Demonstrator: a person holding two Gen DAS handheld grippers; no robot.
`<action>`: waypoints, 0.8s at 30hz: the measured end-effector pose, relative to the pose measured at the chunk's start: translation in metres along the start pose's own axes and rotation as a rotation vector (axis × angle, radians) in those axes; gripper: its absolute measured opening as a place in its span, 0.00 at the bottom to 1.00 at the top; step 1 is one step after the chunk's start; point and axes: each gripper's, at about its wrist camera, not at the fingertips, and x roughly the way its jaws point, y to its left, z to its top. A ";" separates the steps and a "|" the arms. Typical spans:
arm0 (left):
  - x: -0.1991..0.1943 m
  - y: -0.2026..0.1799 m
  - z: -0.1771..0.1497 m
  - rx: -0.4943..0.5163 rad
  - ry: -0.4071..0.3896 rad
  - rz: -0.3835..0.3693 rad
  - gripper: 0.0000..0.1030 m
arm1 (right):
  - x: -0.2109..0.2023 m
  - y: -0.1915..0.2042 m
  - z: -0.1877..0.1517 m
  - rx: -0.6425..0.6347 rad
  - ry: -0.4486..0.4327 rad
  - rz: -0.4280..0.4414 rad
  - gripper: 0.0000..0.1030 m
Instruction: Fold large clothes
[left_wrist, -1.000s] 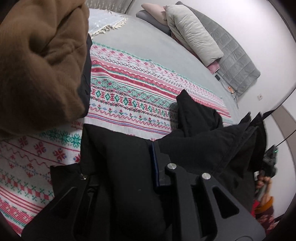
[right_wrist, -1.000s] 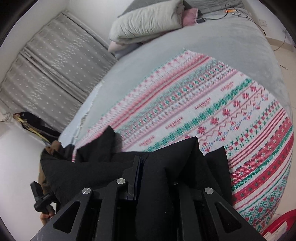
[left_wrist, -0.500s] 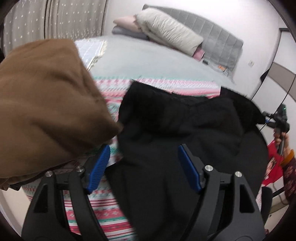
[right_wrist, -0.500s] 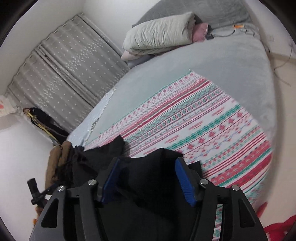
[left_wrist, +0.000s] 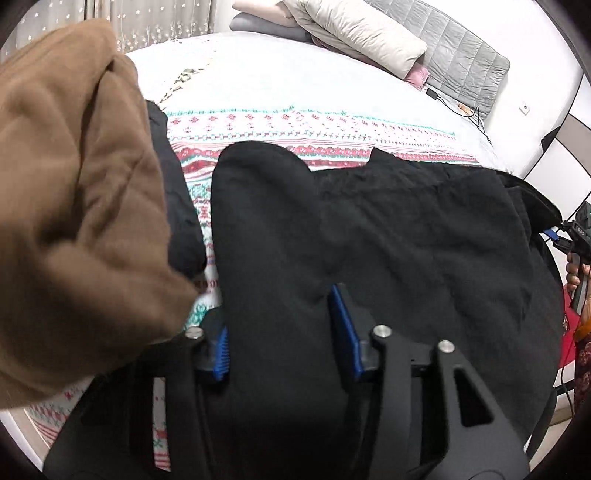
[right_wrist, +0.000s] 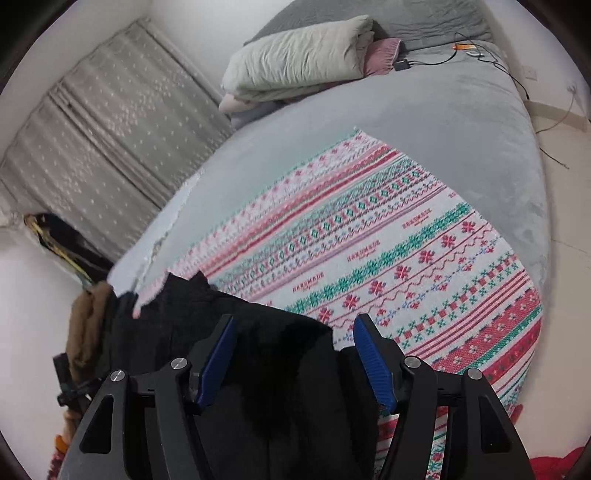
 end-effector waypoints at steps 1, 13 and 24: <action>-0.001 0.002 0.001 -0.002 0.001 -0.002 0.40 | -0.004 -0.002 0.001 0.003 -0.008 0.005 0.64; -0.035 -0.009 0.002 -0.043 -0.135 0.106 0.08 | 0.056 0.013 0.002 -0.088 0.127 -0.122 0.37; -0.009 -0.022 0.033 0.044 -0.152 0.426 0.12 | 0.080 0.054 0.032 -0.201 0.063 -0.378 0.07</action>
